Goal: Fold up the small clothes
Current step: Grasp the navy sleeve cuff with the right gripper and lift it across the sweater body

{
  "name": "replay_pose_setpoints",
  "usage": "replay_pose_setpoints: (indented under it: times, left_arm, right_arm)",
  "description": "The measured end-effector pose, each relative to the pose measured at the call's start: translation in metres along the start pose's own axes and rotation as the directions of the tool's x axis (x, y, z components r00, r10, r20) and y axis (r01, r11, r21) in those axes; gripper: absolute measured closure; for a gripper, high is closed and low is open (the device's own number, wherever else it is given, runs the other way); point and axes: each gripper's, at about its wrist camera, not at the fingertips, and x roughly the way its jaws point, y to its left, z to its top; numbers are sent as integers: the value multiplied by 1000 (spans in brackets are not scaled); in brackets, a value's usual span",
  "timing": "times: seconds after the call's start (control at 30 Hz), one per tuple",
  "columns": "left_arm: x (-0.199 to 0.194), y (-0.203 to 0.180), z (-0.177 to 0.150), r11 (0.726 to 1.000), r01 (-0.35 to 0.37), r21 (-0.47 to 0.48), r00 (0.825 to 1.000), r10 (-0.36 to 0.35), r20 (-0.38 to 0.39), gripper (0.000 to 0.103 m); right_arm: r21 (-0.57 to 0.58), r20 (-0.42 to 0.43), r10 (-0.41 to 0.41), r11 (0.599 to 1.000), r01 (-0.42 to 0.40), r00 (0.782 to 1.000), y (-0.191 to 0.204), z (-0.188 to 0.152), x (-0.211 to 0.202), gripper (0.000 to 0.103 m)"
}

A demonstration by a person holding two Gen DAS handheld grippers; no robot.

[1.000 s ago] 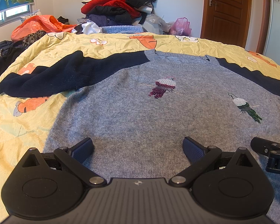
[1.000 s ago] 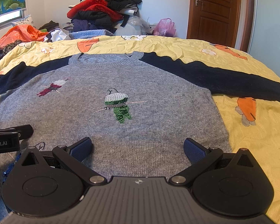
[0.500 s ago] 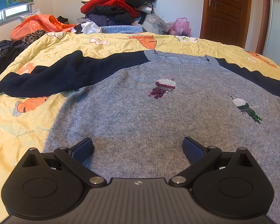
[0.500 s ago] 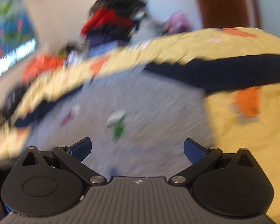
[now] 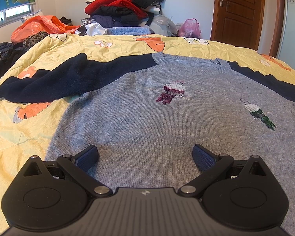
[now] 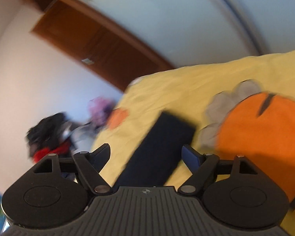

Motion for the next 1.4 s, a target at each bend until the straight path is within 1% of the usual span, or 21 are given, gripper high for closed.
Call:
replay_pose_setpoints:
  times: [0.1,0.27,0.33,0.4,0.43,0.53,0.6,0.67,0.73,0.83,0.9,0.97,1.0,1.07,1.13,1.17,1.2,1.23,1.3,1.33,1.4]
  left_arm:
    - [0,0,0,1000,0,-1,1000,0,0,0]
    - [0,0,0,1000,0,0,1000,0,0,0]
    - [0,0,0,1000,1,-1,1000,-1,0,0]
    - [0,0,1,1000,1,-2,1000,-1,0,0]
    - [1,0,1,1000,1,-3,1000,-1,0,0]
    - [2,0,3,1000,5,-7,1000,-5,0,0]
    - [4,2,3,1000,12,-13,1000,-12,2,0]
    - [4,2,3,1000,15,-18,1000,-15,4,0]
    - [4,2,4,1000,16,-19,1000,-16,4,0]
    - [4,2,4,1000,16,-18,1000,-16,4,0]
    - [4,3,3,1000,16,-17,1000,-16,4,0]
    - [3,3,2,1000,19,-18,1000,-18,4,0]
    - [3,4,2,1000,20,-18,1000,-20,5,0]
    - [3,4,2,1000,23,-20,1000,-23,5,0]
    - [3,5,2,1000,24,-20,1000,-24,6,0]
    - [3,5,2,999,24,-21,1000,-24,7,0]
    - [2,5,2,999,25,-22,1000,-25,7,0]
    - [2,5,2,999,26,-24,1000,-26,9,0]
    - [2,7,2,999,39,-35,999,-38,17,0]
    - [1,8,2,998,47,-39,999,-46,19,0]
    - [2,6,3,999,45,-31,999,-45,11,0]
  right_arm:
    - [21,-13,-28,999,28,1000,-18,-5,17,26]
    - [-47,-8,-22,999,22,1000,-13,-10,37,29]
    - [-68,-4,-38,997,37,999,-10,-12,47,44]
    - [-86,-9,-77,993,76,997,-8,4,46,86]
    - [-83,-16,-94,992,92,995,-10,12,47,91]
    - [-107,-5,-99,989,98,995,-1,16,48,90]
    - [-194,12,-40,980,42,999,26,6,37,90]
    - [-320,-14,63,945,-64,998,67,-22,25,90]
    - [-432,-91,154,884,-178,984,109,-62,16,90]
    - [-466,-258,233,820,-331,938,158,-129,12,90]
    - [-468,-356,238,792,-393,904,182,-172,18,90]
    - [-485,-430,210,766,-421,878,199,-211,26,90]
    - [-492,-452,189,762,-421,872,203,-226,31,90]
    - [-506,-469,145,765,-399,871,204,-249,31,90]
    - [-534,-467,86,766,-358,880,199,-260,35,90]
    - [-525,-470,102,767,-370,877,194,-265,28,88]
    - [-509,-471,122,772,-382,874,190,-263,23,75]
    - [-485,-472,140,784,-388,871,187,-261,13,66]
    - [-435,-425,213,804,-405,880,177,-254,-12,26]
    - [-433,-405,241,800,-417,882,170,-252,-23,19]
    - [-453,-395,260,779,-433,881,158,-257,-41,16]
